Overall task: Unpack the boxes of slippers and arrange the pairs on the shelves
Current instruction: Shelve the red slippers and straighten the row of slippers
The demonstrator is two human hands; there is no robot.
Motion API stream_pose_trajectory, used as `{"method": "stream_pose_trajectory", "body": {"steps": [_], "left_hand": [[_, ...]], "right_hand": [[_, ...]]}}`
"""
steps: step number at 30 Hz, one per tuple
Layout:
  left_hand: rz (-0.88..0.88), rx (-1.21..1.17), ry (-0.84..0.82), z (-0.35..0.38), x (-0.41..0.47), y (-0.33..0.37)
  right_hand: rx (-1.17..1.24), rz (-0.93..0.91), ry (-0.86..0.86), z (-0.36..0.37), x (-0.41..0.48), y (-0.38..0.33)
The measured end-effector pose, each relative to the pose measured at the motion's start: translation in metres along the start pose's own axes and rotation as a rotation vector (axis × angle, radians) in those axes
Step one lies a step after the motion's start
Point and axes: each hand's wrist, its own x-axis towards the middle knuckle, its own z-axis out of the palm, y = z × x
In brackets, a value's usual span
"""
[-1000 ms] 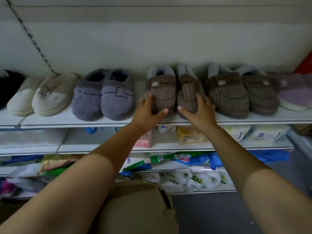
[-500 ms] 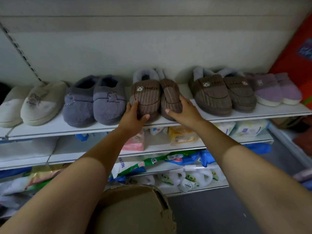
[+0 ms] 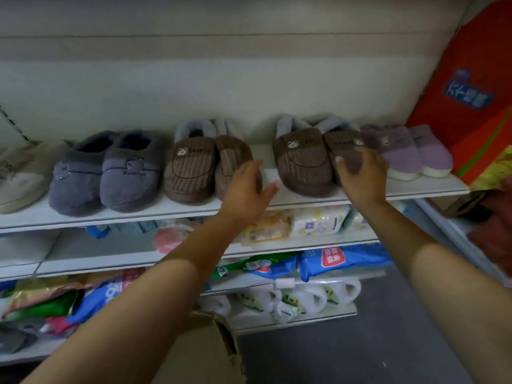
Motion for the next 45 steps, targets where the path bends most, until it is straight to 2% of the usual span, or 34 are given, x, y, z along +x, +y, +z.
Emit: {"method": "stream_pose_trajectory", "body": {"steps": [4,6,8,11,15,18,22,26,31,37,40,45], "left_hand": [[-0.241,-0.251,-0.102,0.062,0.027,0.051],[-0.29,-0.336,-0.06,0.088,0.038,0.058],[-0.305,-0.305,-0.003,0.105,0.041,0.059],[-0.347,-0.217,0.02,0.109,0.041,0.055],[-0.406,-0.187,-0.086,0.093,0.046,0.052],[-0.428,-0.155,-0.101,0.089,0.049,0.058],[-0.414,-0.154,-0.001,0.096,0.045,0.072],[-0.216,-0.021,0.137,0.092,0.046,0.113],[0.2,0.004,0.347,0.068,0.055,0.187],[0.602,-0.022,0.458,0.024,0.066,0.277],[0.741,-0.023,0.488,0.015,0.086,0.313],[0.826,0.144,0.358,0.023,0.121,0.367]], "right_hand": [[-0.044,0.091,-0.229,-0.015,0.051,0.057],[0.044,0.108,-0.358,-0.018,0.062,0.076],[0.151,0.135,-0.428,-0.018,0.068,0.087],[0.179,0.09,-0.437,-0.014,0.064,0.089],[0.202,0.027,-0.487,-0.011,0.066,0.086],[0.181,-0.009,-0.553,-0.015,0.074,0.085],[0.164,-0.061,-0.616,-0.035,0.075,0.087],[0.087,-0.192,-0.523,-0.077,0.081,0.069],[0.192,-0.391,-0.216,-0.145,0.097,0.024],[0.22,-0.68,0.166,-0.237,0.097,-0.036],[0.153,-0.691,0.344,-0.272,0.113,-0.044],[-0.008,-0.539,0.461,-0.323,0.162,-0.022]]}}
